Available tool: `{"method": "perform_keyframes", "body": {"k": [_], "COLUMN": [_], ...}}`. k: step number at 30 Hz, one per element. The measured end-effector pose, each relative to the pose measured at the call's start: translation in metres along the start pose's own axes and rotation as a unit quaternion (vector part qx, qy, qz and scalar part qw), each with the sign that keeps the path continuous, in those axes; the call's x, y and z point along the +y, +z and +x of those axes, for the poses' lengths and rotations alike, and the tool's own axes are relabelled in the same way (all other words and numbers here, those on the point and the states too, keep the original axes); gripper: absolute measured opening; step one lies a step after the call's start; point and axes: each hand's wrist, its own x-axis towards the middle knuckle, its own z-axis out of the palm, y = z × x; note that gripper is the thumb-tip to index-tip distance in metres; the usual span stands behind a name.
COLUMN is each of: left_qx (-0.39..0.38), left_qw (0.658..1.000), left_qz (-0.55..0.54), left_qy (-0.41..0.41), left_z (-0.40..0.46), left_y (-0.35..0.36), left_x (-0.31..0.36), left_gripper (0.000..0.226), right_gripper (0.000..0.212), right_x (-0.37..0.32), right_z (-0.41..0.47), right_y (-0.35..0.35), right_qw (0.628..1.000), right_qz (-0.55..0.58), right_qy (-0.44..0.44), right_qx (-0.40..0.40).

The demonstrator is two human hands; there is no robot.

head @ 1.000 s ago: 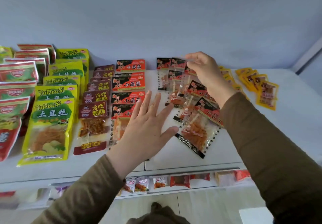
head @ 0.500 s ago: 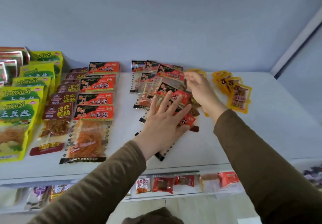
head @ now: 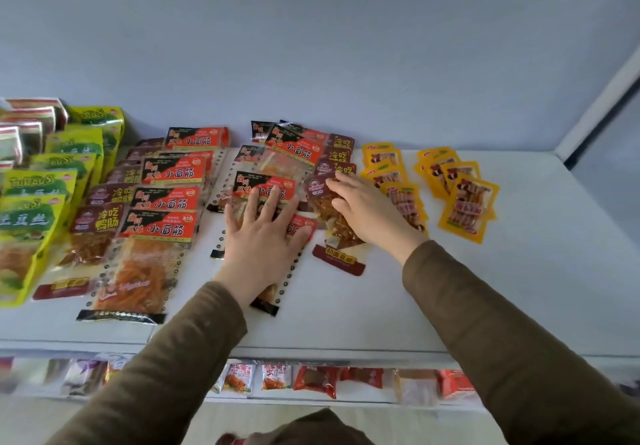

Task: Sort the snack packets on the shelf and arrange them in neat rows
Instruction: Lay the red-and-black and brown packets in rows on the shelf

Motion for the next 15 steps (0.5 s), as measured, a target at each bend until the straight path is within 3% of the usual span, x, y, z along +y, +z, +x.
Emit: {"method": "perform_keyframes", "body": {"k": [4,8,11,15], "left_qx": [-0.011,0.036,0.037,-0.001], "left_qw": [0.999,0.998,0.999,0.996], "left_qz": [-0.033,-0.053,-0.016,-0.04], "left_qy": [-0.008,0.015,-0.016,-0.075], "left_z": [0.002,0.006,0.016,0.023], "left_y": [-0.005,-0.014,-0.022,-0.027], "left_x": [0.001,-0.012,-0.026,-0.03], "left_gripper": [0.067,0.064,0.08,0.099], "right_gripper": [0.048,0.035,0.029,0.047], "right_x": [0.003,-0.018,-0.039,-0.044], "right_z": [0.004,0.016,0.032,0.049], "right_y": [-0.01,-0.013,-0.005,0.009], "right_qw": [0.997,0.994,0.992,0.991], "right_qz": [-0.071,-0.074,-0.1,-0.107], "right_qy": [0.011,-0.043,-0.066,-0.07], "right_qx": [0.011,0.06,0.044,0.04]}}
